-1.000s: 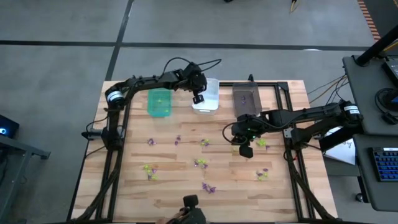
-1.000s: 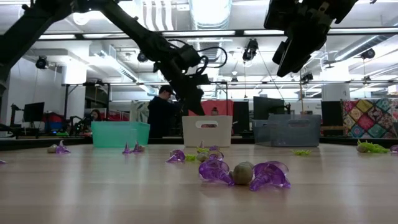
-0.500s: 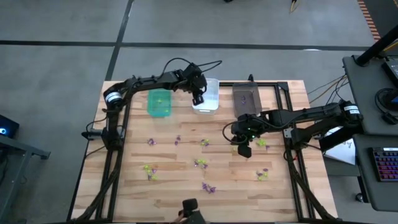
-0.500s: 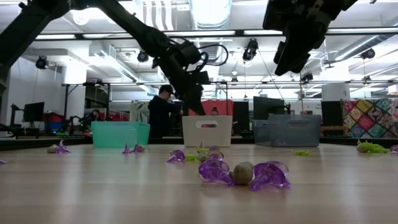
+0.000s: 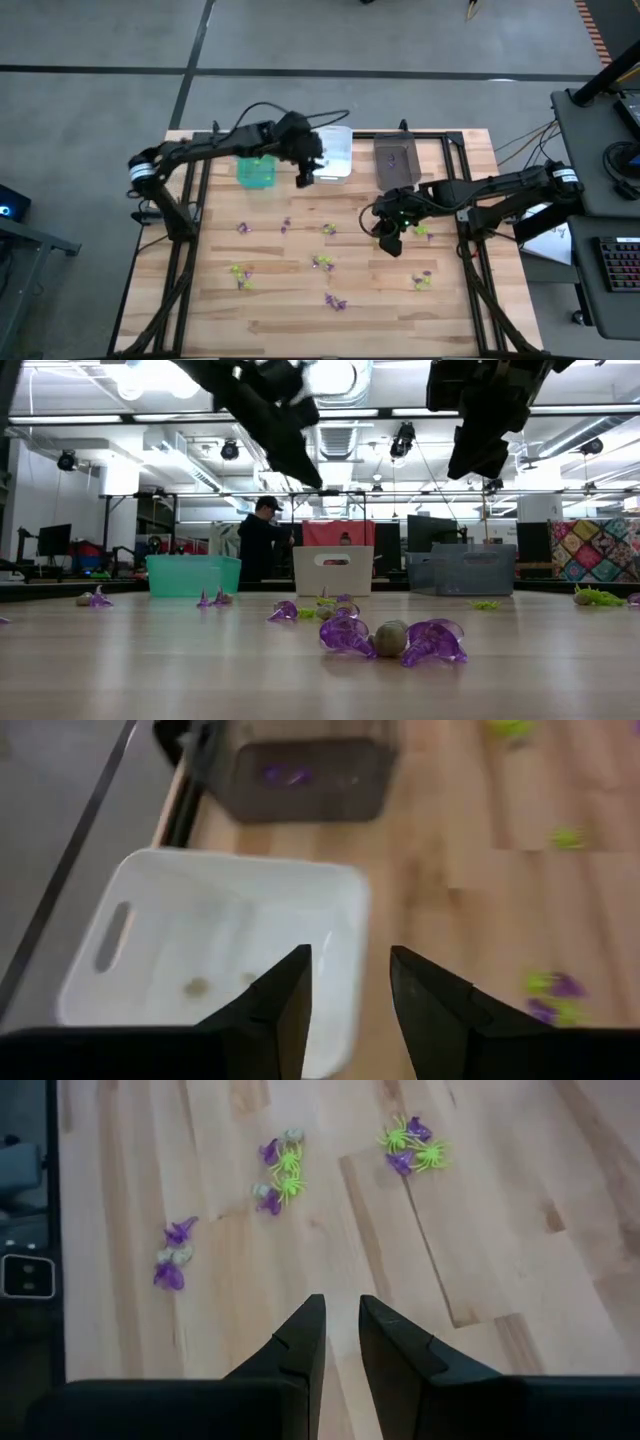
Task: Sort Halloween decoration
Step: Put the green spider toy into the blue bin
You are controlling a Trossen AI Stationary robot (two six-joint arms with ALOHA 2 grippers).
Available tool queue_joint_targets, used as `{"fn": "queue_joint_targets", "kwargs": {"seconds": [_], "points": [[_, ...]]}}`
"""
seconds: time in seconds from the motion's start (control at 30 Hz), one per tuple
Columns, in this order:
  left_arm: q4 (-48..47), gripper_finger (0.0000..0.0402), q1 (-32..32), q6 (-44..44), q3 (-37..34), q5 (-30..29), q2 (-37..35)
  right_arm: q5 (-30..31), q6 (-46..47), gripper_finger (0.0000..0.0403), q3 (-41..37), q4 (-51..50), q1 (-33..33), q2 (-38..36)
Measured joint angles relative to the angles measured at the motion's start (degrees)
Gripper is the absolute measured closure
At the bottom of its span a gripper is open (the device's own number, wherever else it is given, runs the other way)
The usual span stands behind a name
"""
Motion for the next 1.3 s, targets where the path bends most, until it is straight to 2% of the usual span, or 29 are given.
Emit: {"fn": "queue_joint_targets", "kwargs": {"seconds": [0.13, 0.33, 0.57, 0.77, 1.03, 1.17, 1.3], "points": [[4.0, 0.0286, -4.1, -3.5, -7.5, -0.7, -7.4, 3.8, 2.8, 0.0346, 0.0, -0.3, 2.6, 0.0], [12.6, 0.0286, -11.3, -9.7, -18.9, -8.0, -17.1, 9.2, 8.3, 0.0346, -0.1, -0.2, 5.6, 0.0], [26.9, 0.0286, -20.1, -13.9, -29.5, -16.6, -21.1, 12.5, 15.8, 0.0346, -2.3, -0.3, 6.6, 0.0], [42.2, 0.0286, -24.7, -14.9, -35.6, -18.6, -19.3, 14.8, 24.6, 0.0346, -5.9, -0.4, 6.6, 0.0], [53.8, 0.0286, -25.6, -16.2, -35.2, -18.6, -11.2, 16.4, 32.3, 0.0346, -9.9, -0.3, 6.7, 1.0], [55.1, 0.0286, -25.7, -16.2, -33.3, -18.6, -7.5, 17.1, 30.5, 0.0346, -11.5, 0.4, 6.7, 1.9], [55.3, 0.0286, -25.7, -16.3, -32.1, -18.6, -5.5, 19.5, 19.9, 0.0343, -12.5, 3.6, 7.4, 2.9]]}}
